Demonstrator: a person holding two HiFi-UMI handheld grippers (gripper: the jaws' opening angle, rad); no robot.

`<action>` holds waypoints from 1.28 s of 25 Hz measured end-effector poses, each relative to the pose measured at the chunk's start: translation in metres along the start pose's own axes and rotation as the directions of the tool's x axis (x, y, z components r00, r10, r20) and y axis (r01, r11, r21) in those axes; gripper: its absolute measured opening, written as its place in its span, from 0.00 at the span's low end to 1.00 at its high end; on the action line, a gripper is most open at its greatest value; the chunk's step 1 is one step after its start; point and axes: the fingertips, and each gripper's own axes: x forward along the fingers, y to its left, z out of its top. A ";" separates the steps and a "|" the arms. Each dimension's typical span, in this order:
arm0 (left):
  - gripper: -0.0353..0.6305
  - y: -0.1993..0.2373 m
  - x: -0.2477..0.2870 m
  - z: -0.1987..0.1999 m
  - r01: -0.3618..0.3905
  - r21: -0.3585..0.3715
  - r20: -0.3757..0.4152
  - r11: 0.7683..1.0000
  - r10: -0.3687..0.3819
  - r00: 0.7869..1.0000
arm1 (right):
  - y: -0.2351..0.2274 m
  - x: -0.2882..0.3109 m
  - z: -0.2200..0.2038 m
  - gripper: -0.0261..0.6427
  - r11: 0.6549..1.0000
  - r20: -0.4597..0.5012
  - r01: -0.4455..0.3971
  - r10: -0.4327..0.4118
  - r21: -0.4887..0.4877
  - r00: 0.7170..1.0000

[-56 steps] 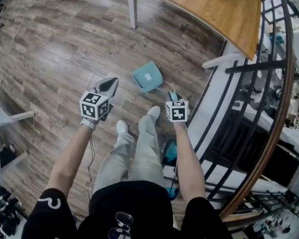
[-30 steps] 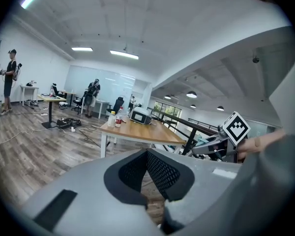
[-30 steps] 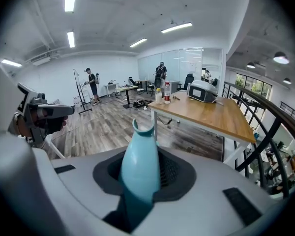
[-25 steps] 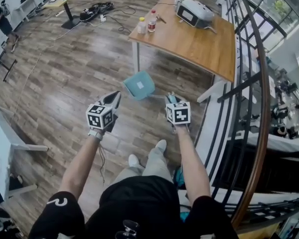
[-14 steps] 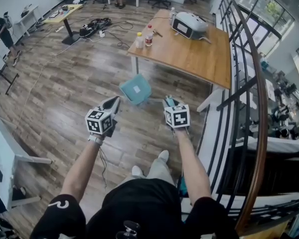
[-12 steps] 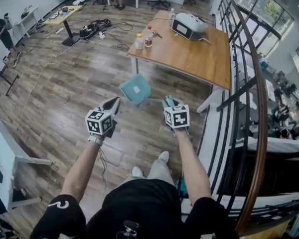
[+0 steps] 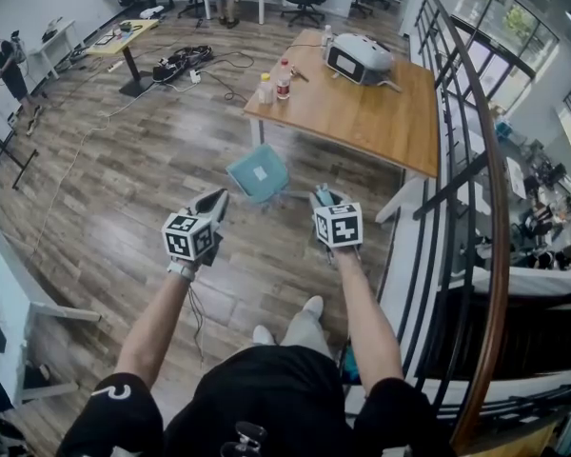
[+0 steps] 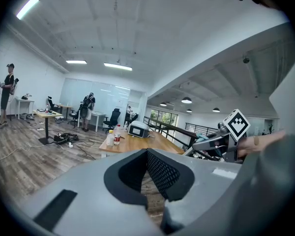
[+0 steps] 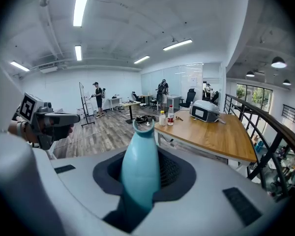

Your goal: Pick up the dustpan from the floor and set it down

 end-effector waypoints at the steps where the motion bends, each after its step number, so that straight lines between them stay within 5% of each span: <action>1: 0.05 0.000 0.000 0.001 0.001 0.001 0.001 1.000 -0.001 1.000 | 0.000 0.000 0.000 0.16 1.000 -0.001 -0.001 0.001 0.000 1.000; 32: 0.05 -0.008 0.003 -0.007 0.007 0.003 -0.009 1.000 -0.007 1.000 | -0.012 -0.005 -0.023 0.17 1.000 -0.029 0.013 -0.012 0.011 0.999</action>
